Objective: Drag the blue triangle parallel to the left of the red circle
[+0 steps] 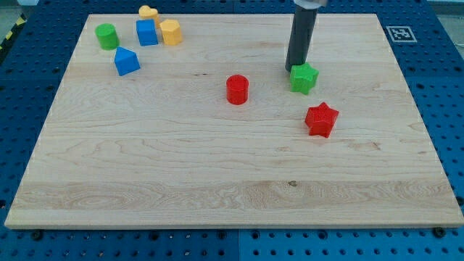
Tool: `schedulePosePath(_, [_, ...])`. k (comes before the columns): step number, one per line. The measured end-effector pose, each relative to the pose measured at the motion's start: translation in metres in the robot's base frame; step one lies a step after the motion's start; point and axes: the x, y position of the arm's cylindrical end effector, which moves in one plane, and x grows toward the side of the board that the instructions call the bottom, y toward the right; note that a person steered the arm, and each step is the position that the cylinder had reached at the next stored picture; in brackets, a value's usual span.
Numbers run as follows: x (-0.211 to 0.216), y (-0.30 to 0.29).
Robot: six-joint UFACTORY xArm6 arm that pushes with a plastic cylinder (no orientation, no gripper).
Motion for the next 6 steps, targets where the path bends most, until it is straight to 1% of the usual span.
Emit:
schedulePosePath(1, [0.004, 0.002])
schedulePosePath(2, [-0.018, -0.017])
schedulePosePath(3, [-0.034, -0.059])
schedulePosePath(4, [-0.04, -0.115])
schedulePosePath(6, [-0.067, -0.239])
